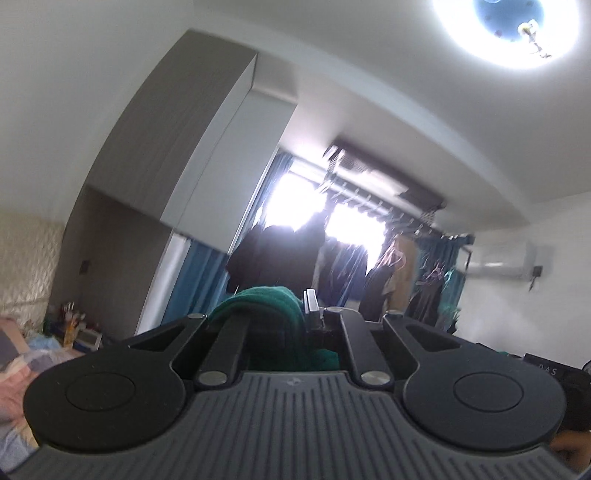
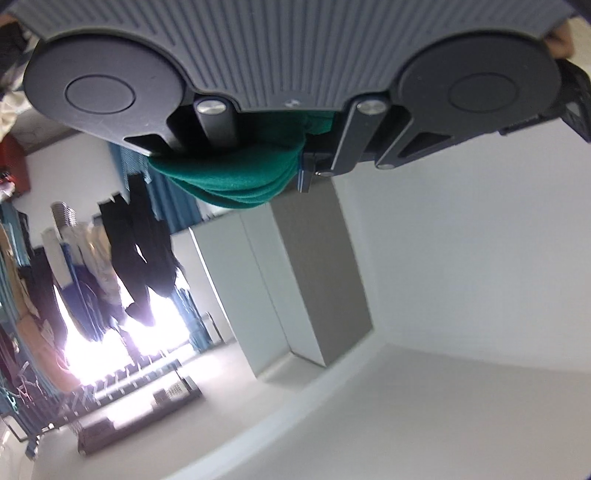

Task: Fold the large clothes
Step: 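Raise the hoodie high with both grippers and lay it flat onto the quilt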

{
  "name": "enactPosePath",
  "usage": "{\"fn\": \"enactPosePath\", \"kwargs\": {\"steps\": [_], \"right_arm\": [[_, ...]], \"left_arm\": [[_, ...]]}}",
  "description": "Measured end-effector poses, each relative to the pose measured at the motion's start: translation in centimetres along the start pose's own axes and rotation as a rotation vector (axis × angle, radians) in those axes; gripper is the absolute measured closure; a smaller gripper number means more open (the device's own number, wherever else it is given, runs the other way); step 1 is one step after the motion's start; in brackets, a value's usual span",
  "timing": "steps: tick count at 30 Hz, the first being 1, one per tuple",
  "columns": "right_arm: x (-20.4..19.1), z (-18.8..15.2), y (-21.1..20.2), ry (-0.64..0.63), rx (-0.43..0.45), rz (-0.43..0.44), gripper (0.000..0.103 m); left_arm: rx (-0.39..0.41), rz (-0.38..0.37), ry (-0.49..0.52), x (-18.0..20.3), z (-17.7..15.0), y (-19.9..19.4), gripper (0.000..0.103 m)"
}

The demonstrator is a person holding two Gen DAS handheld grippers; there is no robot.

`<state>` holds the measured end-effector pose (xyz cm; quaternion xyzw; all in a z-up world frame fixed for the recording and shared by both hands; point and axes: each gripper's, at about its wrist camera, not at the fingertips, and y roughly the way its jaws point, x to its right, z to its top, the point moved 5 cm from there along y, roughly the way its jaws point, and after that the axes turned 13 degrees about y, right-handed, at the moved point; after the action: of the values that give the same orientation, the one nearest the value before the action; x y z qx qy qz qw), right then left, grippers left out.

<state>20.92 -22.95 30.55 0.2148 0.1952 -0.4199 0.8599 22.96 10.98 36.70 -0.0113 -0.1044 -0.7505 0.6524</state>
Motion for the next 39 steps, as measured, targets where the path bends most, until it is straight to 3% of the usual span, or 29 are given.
{"fn": "enactPosePath", "kwargs": {"steps": [10,16,19,22,27,32,36,39], "right_arm": [[16.0,-11.1,13.4,0.083,-0.171,-0.209,0.089],[28.2,-20.4,25.2,0.107,-0.306,-0.342,0.089],[34.9,-26.2,30.4,0.125,-0.385,-0.407,0.089],[41.3,-31.6,34.4,0.162,-0.471,-0.466,0.089],[48.7,-37.6,38.0,0.175,-0.568,-0.524,0.089],[52.1,-41.9,37.9,0.168,-0.652,-0.554,0.089],[53.5,-44.0,37.9,0.155,-0.682,-0.575,0.089],[53.5,-44.2,37.9,0.163,-0.684,-0.579,0.089]], "left_arm": [[-0.285,0.059,-0.055,-8.9,-21.8,20.7,0.092],[-0.478,0.11,-0.086,-16.7,-39.0,36.1,0.092],[-0.591,0.117,-0.094,-20.2,-48.3,42.4,0.092],[-0.675,0.1,-0.099,-23.0,-55.7,47.7,0.092],[-0.807,0.086,-0.135,-26.5,-65.0,53.2,0.091],[-0.95,0.085,-0.136,-27.8,-72.6,55.1,0.089],[-0.981,0.064,-0.151,-28.8,-75.2,56.0,0.089],[-0.989,0.052,-0.163,-29.1,-75.4,56.3,0.089]]}}
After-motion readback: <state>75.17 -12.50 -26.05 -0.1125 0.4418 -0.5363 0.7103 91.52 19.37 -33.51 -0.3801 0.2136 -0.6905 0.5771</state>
